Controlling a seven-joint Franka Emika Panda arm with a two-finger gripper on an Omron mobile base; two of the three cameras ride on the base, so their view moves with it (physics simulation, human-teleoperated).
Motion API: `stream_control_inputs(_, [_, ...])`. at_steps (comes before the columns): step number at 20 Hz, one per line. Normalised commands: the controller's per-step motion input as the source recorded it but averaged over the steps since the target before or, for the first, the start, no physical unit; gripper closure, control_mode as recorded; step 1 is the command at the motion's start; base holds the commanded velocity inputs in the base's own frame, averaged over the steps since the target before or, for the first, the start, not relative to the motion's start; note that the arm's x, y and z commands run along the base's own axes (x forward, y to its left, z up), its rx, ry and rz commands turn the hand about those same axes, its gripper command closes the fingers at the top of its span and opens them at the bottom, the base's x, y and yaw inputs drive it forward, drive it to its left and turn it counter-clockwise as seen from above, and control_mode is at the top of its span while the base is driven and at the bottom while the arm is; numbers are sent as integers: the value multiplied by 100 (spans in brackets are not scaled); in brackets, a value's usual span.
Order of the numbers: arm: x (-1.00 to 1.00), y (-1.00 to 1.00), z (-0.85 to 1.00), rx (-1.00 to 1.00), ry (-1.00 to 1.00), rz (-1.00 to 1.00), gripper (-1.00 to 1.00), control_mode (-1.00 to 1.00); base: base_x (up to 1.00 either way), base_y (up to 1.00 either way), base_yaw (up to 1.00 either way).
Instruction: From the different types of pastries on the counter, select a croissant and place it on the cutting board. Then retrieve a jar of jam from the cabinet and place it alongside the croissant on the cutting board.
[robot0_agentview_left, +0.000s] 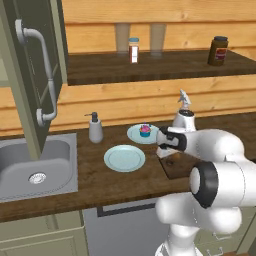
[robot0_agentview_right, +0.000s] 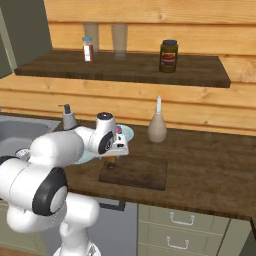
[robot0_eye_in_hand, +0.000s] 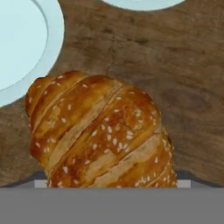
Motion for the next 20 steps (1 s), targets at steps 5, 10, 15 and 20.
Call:
stream_control_inputs(5, [54, -71, -11, 1, 20, -6, 100, -100, 0, 0, 0])
stream_control_inputs(10, [5, -98, -2, 3, 10, -3, 100, -100, 0, 0, 0])
stream_control_inputs(15, [-16, -77, -15, 5, 0, -3, 100, -100, 0, 0, 0])
stream_control_inputs(20, [-20, -40, -28, 1, -1, 0, 100, -100, 0, 0, 0])
